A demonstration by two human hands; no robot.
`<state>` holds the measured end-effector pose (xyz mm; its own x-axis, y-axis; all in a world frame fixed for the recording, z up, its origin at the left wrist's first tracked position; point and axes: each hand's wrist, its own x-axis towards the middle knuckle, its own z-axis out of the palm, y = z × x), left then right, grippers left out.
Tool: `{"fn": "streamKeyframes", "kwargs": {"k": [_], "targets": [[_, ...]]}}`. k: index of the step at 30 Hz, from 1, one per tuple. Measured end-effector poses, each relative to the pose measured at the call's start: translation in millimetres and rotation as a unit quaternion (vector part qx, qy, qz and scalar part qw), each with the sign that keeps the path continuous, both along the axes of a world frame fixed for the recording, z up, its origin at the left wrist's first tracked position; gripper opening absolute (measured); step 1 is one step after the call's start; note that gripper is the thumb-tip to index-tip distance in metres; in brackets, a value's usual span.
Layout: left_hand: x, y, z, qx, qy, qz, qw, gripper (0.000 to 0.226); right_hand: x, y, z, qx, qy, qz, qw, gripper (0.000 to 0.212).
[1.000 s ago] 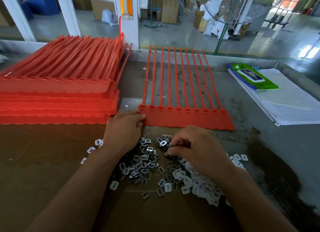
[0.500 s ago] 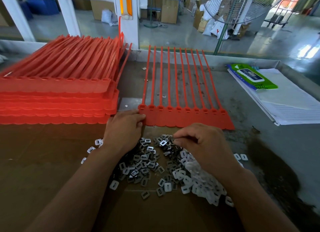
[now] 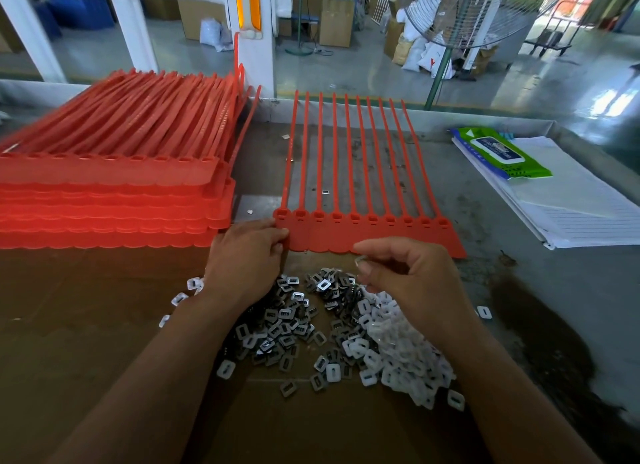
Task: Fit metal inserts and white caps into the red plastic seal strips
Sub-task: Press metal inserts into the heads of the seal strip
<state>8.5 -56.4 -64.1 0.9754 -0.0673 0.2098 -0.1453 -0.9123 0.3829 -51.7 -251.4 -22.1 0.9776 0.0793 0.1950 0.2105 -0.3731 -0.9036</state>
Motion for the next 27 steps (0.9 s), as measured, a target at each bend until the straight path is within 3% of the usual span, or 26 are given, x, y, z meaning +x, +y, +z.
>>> {"fn": "streamKeyframes", "kwargs": {"k": [7,15,20,27], "targets": [[-4,-5,2,-0.002,-0.037,-0.023,0.999,0.029,2,2,-3,0.032,0.045,-0.005,0.998,0.023],[-3,-7,-1,-0.023,-0.018,-0.024,0.999,0.036,17,6,16,-0.128,-0.028,-0.014,0.991,0.027],[-2,-8,-2,-0.040,-0.010,-0.023,0.999,0.033,58,25,26,-0.203,0.003,0.017,0.979,0.011],[-6,-12,3,-0.046,-0.010,0.010,0.999,0.028,117,75,12,-0.249,0.022,0.019,0.968,0.015]]}}
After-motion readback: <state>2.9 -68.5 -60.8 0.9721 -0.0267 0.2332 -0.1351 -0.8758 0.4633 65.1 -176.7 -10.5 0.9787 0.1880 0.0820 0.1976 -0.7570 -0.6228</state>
